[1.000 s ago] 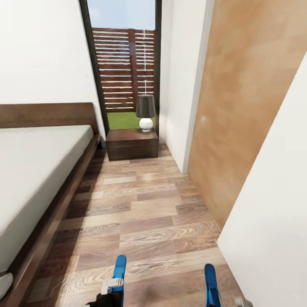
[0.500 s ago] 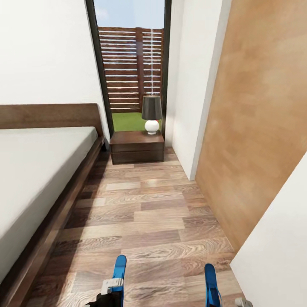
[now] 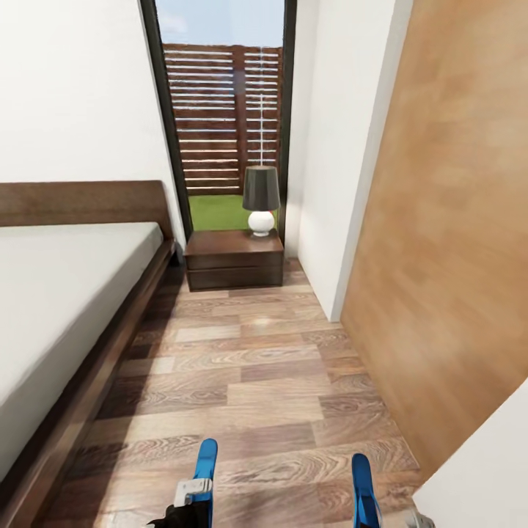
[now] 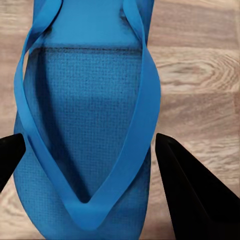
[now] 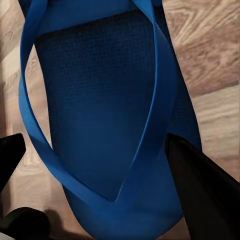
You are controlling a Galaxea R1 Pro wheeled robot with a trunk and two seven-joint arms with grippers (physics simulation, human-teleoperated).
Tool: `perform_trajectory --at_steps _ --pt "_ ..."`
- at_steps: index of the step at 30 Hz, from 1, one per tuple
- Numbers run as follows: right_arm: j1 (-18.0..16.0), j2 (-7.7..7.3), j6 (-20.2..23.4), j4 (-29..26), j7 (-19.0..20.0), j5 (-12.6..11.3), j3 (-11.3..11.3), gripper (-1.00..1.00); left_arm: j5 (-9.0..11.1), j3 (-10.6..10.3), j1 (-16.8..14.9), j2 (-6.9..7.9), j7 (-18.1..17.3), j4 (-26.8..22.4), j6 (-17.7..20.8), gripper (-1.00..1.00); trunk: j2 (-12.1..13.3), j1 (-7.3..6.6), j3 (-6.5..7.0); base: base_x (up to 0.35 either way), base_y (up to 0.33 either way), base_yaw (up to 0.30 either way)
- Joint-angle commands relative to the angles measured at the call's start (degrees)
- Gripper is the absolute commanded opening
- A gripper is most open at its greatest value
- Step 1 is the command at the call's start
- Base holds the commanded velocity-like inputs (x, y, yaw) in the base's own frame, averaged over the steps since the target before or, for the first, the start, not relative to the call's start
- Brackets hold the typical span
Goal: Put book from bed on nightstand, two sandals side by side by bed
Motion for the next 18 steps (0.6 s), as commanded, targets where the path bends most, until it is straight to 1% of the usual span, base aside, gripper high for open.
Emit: perform_trajectory --at_steps 1,18 --pt "0.0 -0.01 0.0 0.0 0.2 0.3 -0.4 -1.0 0.6 -0.5 -0.1 0.03 0.0 0.1 -0.2 -1.0 0.0 0.02 -0.05 0.331 0.0 0.0" --pt "0.0 -0.01 0.0 0.0 0.2 0.3 -0.4 -1.0 0.6 -0.5 -0.1 0.05 0.0 0.1 -0.2 -1.0 0.0 0.02 -0.05 0.331 0.0 0.0"
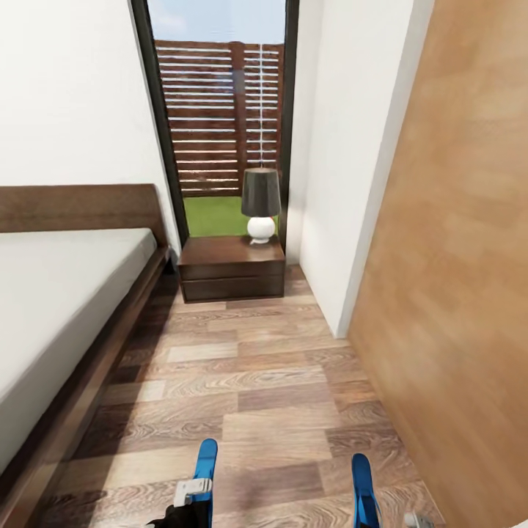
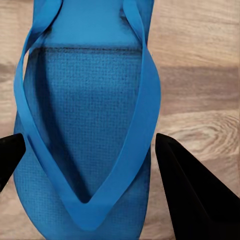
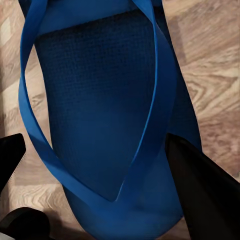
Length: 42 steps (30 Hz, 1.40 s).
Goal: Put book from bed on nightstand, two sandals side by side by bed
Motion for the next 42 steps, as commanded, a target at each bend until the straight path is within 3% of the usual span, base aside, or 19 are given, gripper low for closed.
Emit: perform_trajectory --at_steps 1,42 --pt "0.0 -0.01 0.0 0.0 0.2 0.3 -0.4 -1.0 0.6 -0.5 0.0 0.02 0.0 0.1 -0.2 -1.0 0.0 0.02 -0.05 0.331 0.0 0.0" --pt "0.0 -0.01 0.0 0.0 0.3 0.3 -0.4 -1.0 0.6 -0.5 -0.1 0.02 0.0 0.1 -0.2 -1.0 0.0 0.02 -0.05 0.331 0.0 0.0"
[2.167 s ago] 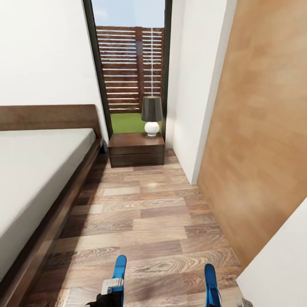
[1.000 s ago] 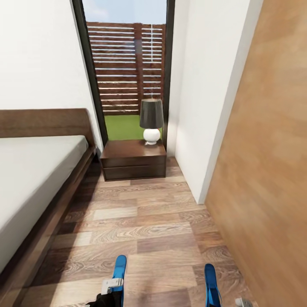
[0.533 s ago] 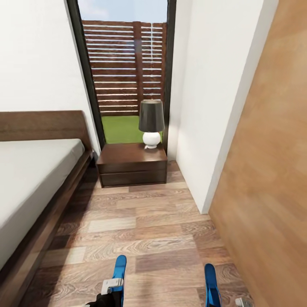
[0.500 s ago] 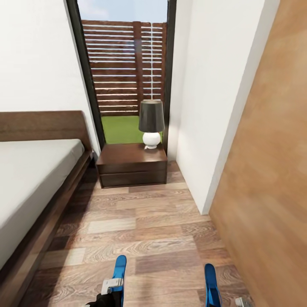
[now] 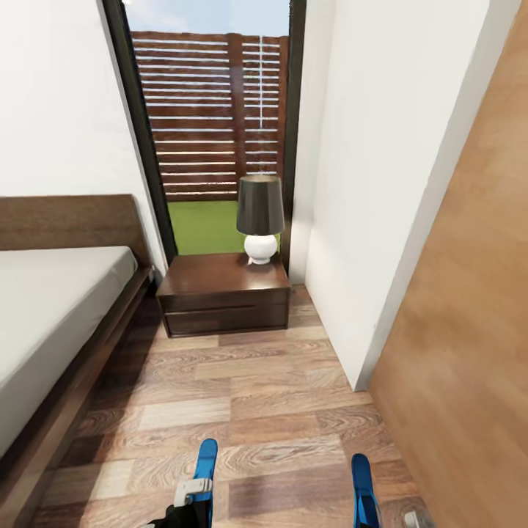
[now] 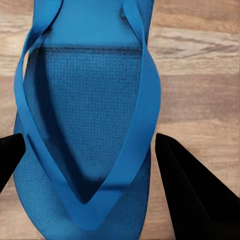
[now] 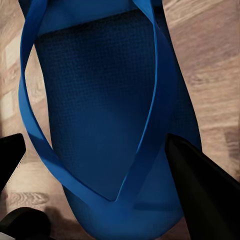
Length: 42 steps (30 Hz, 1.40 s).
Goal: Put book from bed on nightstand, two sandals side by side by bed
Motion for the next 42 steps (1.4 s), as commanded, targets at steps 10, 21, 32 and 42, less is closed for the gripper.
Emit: perform_trajectory --at_steps 10,21,32,42 --pt "0.0 -0.01 0.0 0.0 0.2 0.3 -0.4 -1.0 0.6 -0.5 0.0 0.02 0.0 0.1 -0.2 -1.0 0.0 0.02 -0.05 0.331 0.0 0.0" --pt "0.0 -0.01 0.0 0.0 0.2 0.3 -0.4 -1.0 0.6 -0.5 0.0 0.02 0.0 0.1 -0.3 -1.0 0.0 0.02 -0.05 0.331 0.0 0.0" --pt "0.0 -0.01 0.0 0.0 0.1 0.3 -0.4 -1.0 0.6 -0.5 0.0 0.03 0.0 0.1 -0.3 -1.0 0.0 0.02 -0.05 0.331 0.0 0.0" --pt "0.0 -0.01 0.0 0.0 0.1 0.3 -0.4 -1.0 0.6 -0.5 0.0 0.06 0.0 0.1 -0.2 -1.0 0.0 0.02 -0.05 0.331 0.0 0.012"
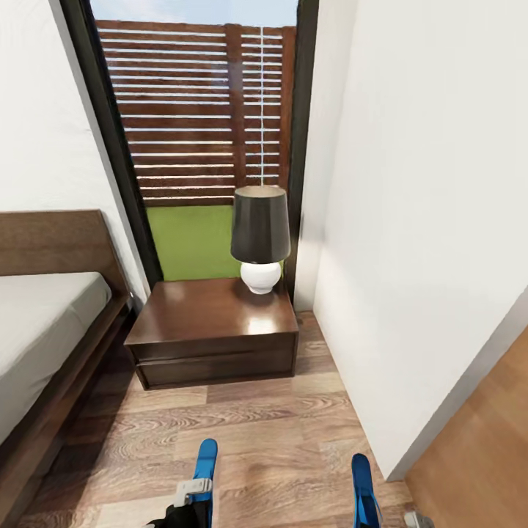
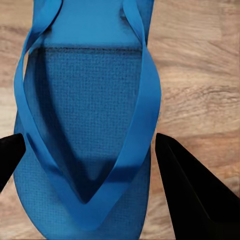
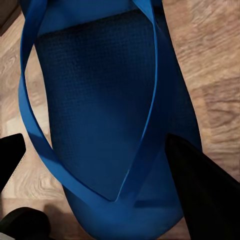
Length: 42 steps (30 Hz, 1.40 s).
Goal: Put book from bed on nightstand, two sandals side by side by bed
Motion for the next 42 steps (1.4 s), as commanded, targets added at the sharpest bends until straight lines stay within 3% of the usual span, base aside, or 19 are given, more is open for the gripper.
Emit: perform_trajectory --at_steps 1,7,42 --pt "0.0 -0.01 0.0 0.0 0.2 0.3 -0.4 -1.0 0.6 -0.5 0.0 0.01 0.0 0.1 -0.2 -1.0 0.0 0.02 -0.05 0.331 0.0 0.136" --pt "0.0 -0.01 0.0 0.0 0.2 0.3 -0.4 -1.0 0.7 -0.5 -0.1 0.06 0.0 0.1 -0.3 -1.0 0.0 0.02 -0.15 0.209 0.0 0.237" --pt "0.0 -0.01 0.0 0.0 0.2 0.3 -0.4 -1.0 0.7 -0.5 -0.1 0.07 0.0 0.1 -0.3 -1.0 0.0 0.02 -0.86 0.002 -0.019 0.279"
